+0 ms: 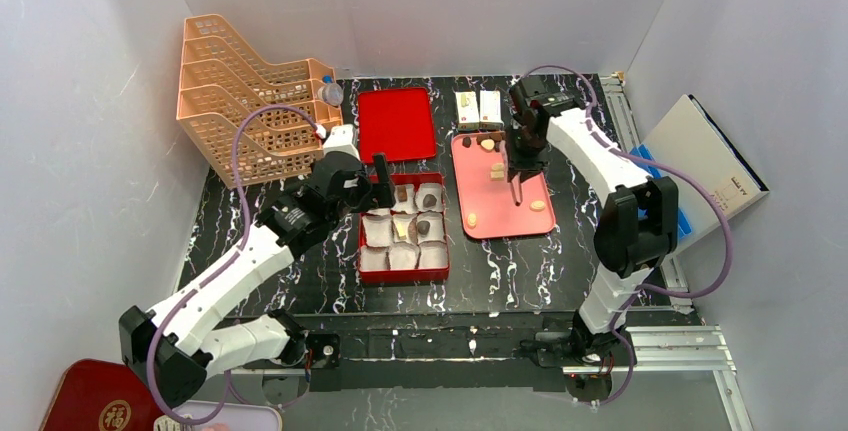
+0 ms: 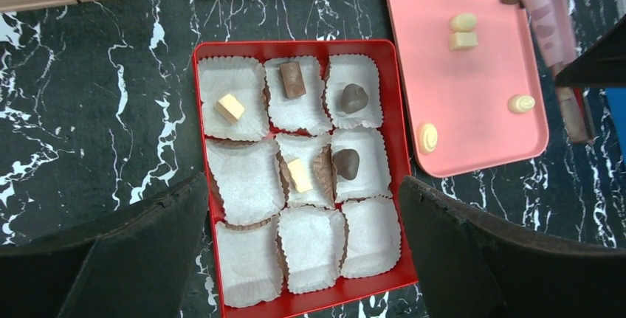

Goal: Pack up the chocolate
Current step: Place the fake chocolate in the packing box, then pick up the fake chocolate from the plate.

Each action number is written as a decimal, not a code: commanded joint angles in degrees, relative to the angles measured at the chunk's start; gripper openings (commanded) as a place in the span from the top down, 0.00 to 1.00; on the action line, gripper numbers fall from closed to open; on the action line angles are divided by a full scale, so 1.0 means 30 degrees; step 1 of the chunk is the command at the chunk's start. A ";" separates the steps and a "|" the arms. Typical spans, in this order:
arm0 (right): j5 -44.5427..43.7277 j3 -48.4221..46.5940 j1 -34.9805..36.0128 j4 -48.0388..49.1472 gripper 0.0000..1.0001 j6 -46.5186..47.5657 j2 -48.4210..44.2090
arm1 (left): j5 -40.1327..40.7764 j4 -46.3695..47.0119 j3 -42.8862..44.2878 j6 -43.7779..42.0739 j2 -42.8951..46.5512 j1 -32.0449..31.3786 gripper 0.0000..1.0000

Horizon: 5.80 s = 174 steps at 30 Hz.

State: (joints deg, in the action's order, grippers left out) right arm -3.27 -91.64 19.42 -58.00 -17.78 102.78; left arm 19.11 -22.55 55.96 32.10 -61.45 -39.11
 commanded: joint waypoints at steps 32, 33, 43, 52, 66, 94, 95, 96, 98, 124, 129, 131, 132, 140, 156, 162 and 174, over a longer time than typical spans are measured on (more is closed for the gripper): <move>-0.1123 -0.7054 1.5048 -0.3814 0.99 -0.4216 0.3999 | 0.2542 -0.4443 0.2936 0.0487 0.6005 0.0086 0.02; -0.1070 -0.7169 1.5058 -0.3790 0.99 -0.4211 0.4151 | 0.2536 -0.4464 0.2886 0.0461 0.6021 0.0088 0.01; -0.0441 -0.8252 1.5050 -0.3558 0.85 -0.4159 0.5338 | 0.2724 -0.4898 0.2905 0.0201 0.6326 0.0085 0.02; -0.0390 -0.8801 1.5055 -0.3724 0.75 -0.4012 0.5846 | 0.2709 -0.4901 0.2757 0.0229 0.6469 0.0080 0.02; -0.0310 -0.8791 1.5058 -0.3649 0.70 -0.3728 0.6038 | 0.3304 -0.5618 0.3195 -0.0056 0.6720 0.0073 0.02; -0.0622 -0.8858 1.4973 -0.3695 0.63 -0.3507 0.6378 | 0.3970 -0.6802 0.3597 -0.0123 0.7328 0.0081 0.02; -0.0637 -0.8881 1.4950 -0.3695 0.63 -0.3485 0.6382 | 0.3970 -0.6788 0.3591 -0.0145 0.7329 0.0073 0.01; -0.0639 -0.8888 1.4918 -0.3695 0.63 -0.3478 0.6382 | 0.3996 -0.6808 0.3608 -0.0151 0.7322 0.0068 0.02; -0.0605 -0.8860 1.4886 -0.3695 0.63 -0.3463 0.6411 | 0.4000 -0.6796 0.3639 -0.0153 0.7302 0.0088 0.02; -0.0177 -0.6590 1.4621 -0.2540 0.61 -0.3461 0.6134 | 0.3940 -0.6723 0.3497 -0.0327 0.6941 0.0078 0.02; -0.0119 -0.6451 1.4533 -0.2408 0.61 -0.3477 0.6110 | 0.3912 -0.6723 0.3480 -0.0385 0.6864 0.0072 0.02; -0.0042 -0.6325 1.4533 -0.2351 0.62 -0.3520 0.6110 | 0.3897 -0.6711 0.3470 -0.0427 0.6866 0.0062 0.02; -0.0004 -0.6195 1.4533 -0.2285 0.62 -0.3549 0.6074 | 0.3910 -0.6714 0.3476 -0.0439 0.6876 0.0063 0.02; 0.0074 -0.5062 1.4533 -0.1645 0.67 -0.3798 0.5552 | 0.3941 -0.6745 0.3377 -0.0445 0.6986 0.0074 0.01; -0.0709 -0.4661 1.4533 -0.0355 0.73 -0.3931 0.4322 | 0.3912 -0.6607 0.3398 -0.0445 0.6861 0.0082 0.02; -0.1113 -0.4585 1.4504 -0.0086 0.72 -0.3946 0.3880 | 0.3911 -0.6622 0.3477 -0.0416 0.6785 0.0083 0.01; -0.1016 -0.4467 1.4488 0.0347 0.65 -0.3845 0.3853 | 0.3912 -0.6754 0.3479 -0.0328 0.6736 0.0078 0.02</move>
State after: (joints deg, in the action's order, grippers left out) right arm -5.85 -105.08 63.07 -58.15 -28.80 117.34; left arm 29.63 -42.09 64.99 31.51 -41.10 -38.74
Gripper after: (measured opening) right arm 0.347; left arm 0.983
